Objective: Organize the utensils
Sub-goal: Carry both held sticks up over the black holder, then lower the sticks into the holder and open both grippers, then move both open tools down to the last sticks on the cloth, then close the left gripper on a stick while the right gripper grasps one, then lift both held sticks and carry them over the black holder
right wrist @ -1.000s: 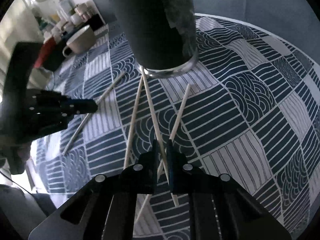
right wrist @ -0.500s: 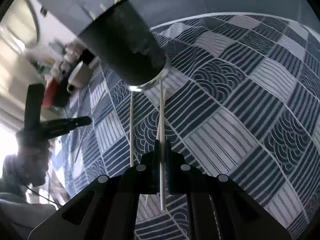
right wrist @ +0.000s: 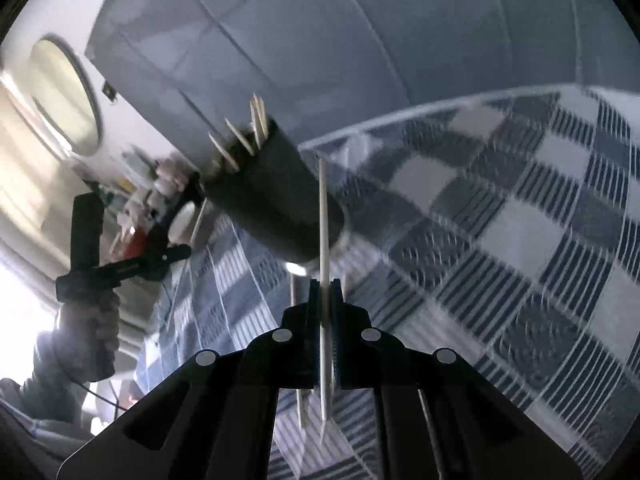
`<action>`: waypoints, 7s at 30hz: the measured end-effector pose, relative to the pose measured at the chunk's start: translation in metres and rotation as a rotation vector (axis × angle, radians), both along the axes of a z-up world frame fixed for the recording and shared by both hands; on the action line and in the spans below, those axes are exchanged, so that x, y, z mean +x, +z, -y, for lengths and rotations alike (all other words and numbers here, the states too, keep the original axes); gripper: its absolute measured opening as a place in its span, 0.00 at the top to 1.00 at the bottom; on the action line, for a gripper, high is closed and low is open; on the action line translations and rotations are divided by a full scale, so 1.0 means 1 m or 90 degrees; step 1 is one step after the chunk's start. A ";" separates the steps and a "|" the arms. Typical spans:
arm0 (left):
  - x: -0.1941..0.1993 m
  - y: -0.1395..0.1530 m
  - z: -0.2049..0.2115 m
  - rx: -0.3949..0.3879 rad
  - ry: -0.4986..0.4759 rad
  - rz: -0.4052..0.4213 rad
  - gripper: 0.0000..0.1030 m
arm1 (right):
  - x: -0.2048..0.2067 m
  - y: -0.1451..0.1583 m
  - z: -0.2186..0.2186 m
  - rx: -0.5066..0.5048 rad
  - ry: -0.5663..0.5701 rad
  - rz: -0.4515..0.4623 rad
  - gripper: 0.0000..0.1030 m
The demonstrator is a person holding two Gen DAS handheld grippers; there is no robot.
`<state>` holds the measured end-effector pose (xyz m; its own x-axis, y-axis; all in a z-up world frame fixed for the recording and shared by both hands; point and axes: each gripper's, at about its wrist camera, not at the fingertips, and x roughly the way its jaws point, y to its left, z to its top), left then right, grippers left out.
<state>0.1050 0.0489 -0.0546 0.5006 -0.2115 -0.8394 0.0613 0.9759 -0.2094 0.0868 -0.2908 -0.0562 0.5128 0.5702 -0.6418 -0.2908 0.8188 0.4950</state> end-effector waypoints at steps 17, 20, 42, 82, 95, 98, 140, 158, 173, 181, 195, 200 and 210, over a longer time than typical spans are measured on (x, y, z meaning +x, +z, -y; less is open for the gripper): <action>0.047 0.092 0.020 -0.031 -0.007 0.133 0.95 | 0.071 0.075 -0.054 0.072 0.058 0.117 0.96; 0.057 0.099 0.027 -0.047 -0.009 0.146 0.95 | 0.085 0.074 -0.065 0.090 0.069 0.113 0.96; 0.099 0.065 0.045 -0.145 0.048 0.222 0.95 | 0.142 0.012 -0.099 0.169 0.054 0.142 0.96; 0.027 0.034 -0.008 -0.118 0.146 0.226 0.12 | 0.052 0.034 -0.049 -0.057 -0.066 0.259 0.20; 0.013 -0.039 0.015 -0.081 0.113 0.088 0.06 | 0.047 -0.028 -0.044 -0.132 -0.079 0.110 0.15; 0.008 -0.058 0.021 -0.088 0.102 0.053 0.06 | 0.043 -0.043 -0.047 -0.150 -0.067 0.085 0.15; -0.004 -0.128 0.116 0.151 -0.074 -0.047 0.04 | 0.012 -0.120 -0.059 -0.359 0.003 -0.070 0.08; -0.026 -0.111 0.031 0.025 -0.054 -0.128 0.95 | 0.032 -0.107 -0.011 -0.341 -0.022 -0.155 0.96; -0.018 -0.078 -0.029 0.075 0.019 -0.111 0.95 | 0.047 -0.076 0.043 -0.155 -0.113 -0.187 0.96; 0.009 -0.022 -0.045 0.104 0.065 -0.035 0.95 | 0.077 -0.016 0.043 -0.145 -0.106 -0.095 0.96; 0.054 0.102 -0.006 0.089 0.048 0.132 0.95 | 0.119 0.101 -0.006 -0.099 -0.061 0.096 0.96; 0.068 0.135 0.019 0.031 0.026 0.185 0.95 | 0.129 0.126 -0.036 -0.088 -0.037 0.132 0.96; 0.079 0.135 0.050 -0.057 0.006 0.298 0.95 | 0.144 0.128 -0.095 -0.009 0.004 0.213 0.95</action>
<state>0.1837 -0.0009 0.0808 0.8228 -0.2664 -0.5020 0.1600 0.9562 -0.2451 0.2306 -0.1958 0.0716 0.6929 0.5660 -0.4468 -0.4404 0.8228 0.3594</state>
